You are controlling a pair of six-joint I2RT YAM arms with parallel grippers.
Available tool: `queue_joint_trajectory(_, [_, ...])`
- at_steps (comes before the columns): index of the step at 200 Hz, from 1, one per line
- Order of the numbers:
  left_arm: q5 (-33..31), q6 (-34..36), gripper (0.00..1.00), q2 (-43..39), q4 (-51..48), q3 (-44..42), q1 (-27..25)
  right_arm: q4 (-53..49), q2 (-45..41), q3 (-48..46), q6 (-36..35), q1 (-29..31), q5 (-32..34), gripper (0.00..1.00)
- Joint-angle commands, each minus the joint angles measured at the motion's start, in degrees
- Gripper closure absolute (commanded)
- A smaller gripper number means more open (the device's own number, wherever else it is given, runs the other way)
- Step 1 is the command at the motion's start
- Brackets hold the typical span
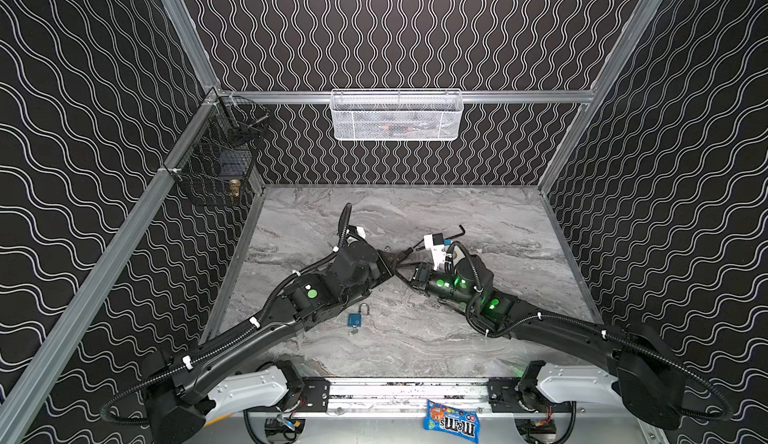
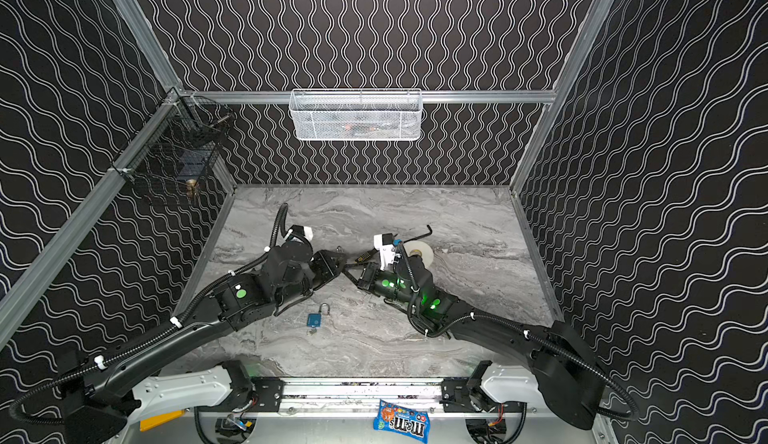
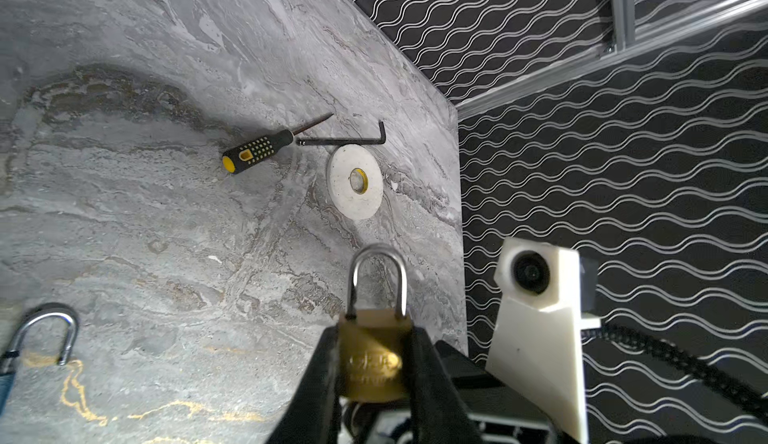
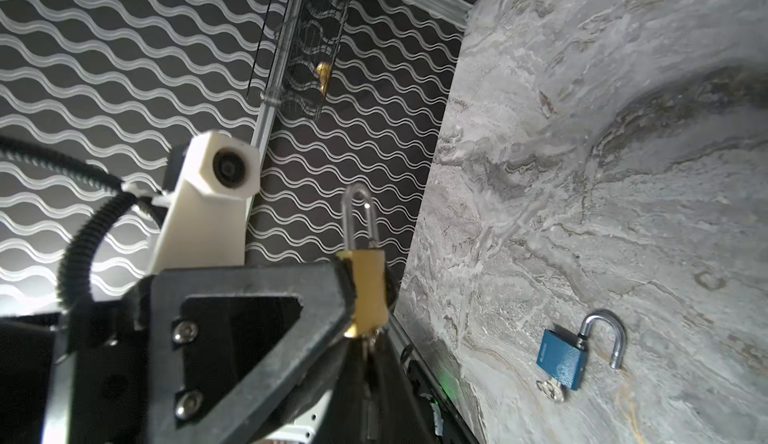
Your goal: Unlock with the key
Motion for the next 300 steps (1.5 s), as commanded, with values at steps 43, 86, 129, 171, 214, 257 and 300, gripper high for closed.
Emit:
queue_joint_trajectory(43, [-5.3, 18.2, 1.00, -0.7, -4.7, 1.6, -0.1, -12.6, -5.7, 2.3, -11.6, 0.1, -3.7, 0.55])
queue_joint_trajectory(86, [-0.3, 32.6, 1.00, -5.9, -0.8, -5.4, -0.1, -28.1, -11.3, 3.9, -17.5, 0.0, 0.8, 0.40])
queue_joint_trajectory(129, [-1.1, 43.6, 1.00, -12.5, 5.7, -15.1, -0.1, -40.3, -8.2, 9.8, -23.8, -0.4, 1.7, 0.30])
queue_joint_trajectory(171, [-1.3, 50.9, 1.00, -14.2, 7.6, -17.5, -0.1, -44.6, -0.9, 17.6, -25.0, -0.4, 1.3, 0.26])
queue_joint_trajectory(214, [-1.6, 53.2, 1.00, -15.7, 8.4, -19.1, -0.1, -48.5, 7.3, 26.9, -27.8, -0.4, 0.5, 0.24])
queue_joint_trajectory(257, [-1.7, 53.3, 1.00, -16.9, 9.0, -20.0, -0.1, -53.0, 12.6, 32.5, -28.7, -0.4, 3.7, 0.23])
queue_joint_trajectory(300, [-1.5, 54.0, 1.00, -16.7, 8.6, -19.5, -0.1, -56.5, 15.2, 35.9, -30.3, -0.4, 5.7, 0.23])
